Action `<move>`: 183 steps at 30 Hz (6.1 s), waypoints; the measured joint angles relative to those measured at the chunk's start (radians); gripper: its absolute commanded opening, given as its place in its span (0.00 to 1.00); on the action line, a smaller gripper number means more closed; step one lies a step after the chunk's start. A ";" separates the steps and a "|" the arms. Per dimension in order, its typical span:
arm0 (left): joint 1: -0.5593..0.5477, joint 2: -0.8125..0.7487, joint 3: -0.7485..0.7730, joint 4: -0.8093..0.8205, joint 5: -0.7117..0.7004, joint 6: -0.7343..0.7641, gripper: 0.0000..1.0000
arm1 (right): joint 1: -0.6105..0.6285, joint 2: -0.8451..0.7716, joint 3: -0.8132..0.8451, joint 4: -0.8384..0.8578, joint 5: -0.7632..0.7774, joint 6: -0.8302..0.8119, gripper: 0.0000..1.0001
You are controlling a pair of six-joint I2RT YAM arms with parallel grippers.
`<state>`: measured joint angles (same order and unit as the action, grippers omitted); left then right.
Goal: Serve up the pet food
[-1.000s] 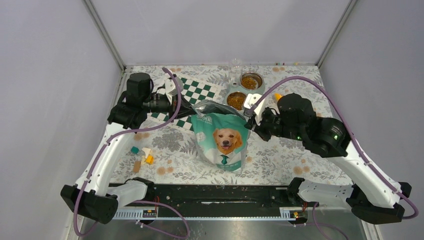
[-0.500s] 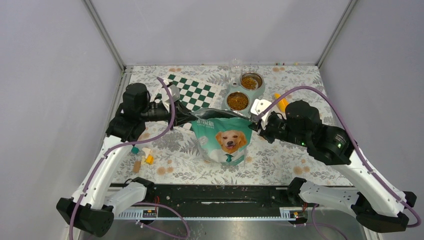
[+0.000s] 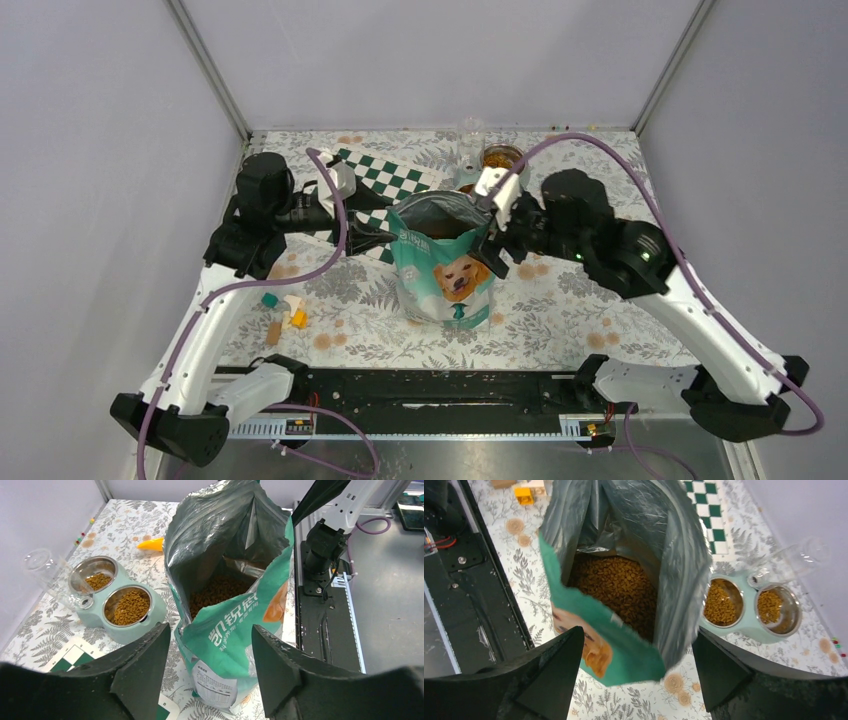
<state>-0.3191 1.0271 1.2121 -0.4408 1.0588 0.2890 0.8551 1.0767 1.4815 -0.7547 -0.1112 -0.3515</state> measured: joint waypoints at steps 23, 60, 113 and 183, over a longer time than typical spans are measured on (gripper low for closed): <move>0.000 0.182 0.157 -0.280 0.097 0.289 0.37 | -0.057 0.219 0.275 -0.271 -0.146 -0.114 0.10; -0.132 0.039 0.112 -0.359 -0.216 0.470 0.00 | -0.113 0.216 0.277 -0.298 -0.066 -0.189 0.00; -0.173 0.041 -0.013 -0.005 -0.257 0.078 0.43 | -0.151 0.188 0.213 -0.125 -0.397 -0.068 0.73; -0.222 0.121 0.095 -0.162 -0.301 0.148 0.16 | -0.151 0.435 0.517 -0.428 -0.286 -0.351 0.28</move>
<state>-0.5411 1.1477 1.3071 -0.6025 0.7574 0.4370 0.7040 1.5116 1.9984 -1.1828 -0.3973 -0.7029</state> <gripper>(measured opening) 0.065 0.156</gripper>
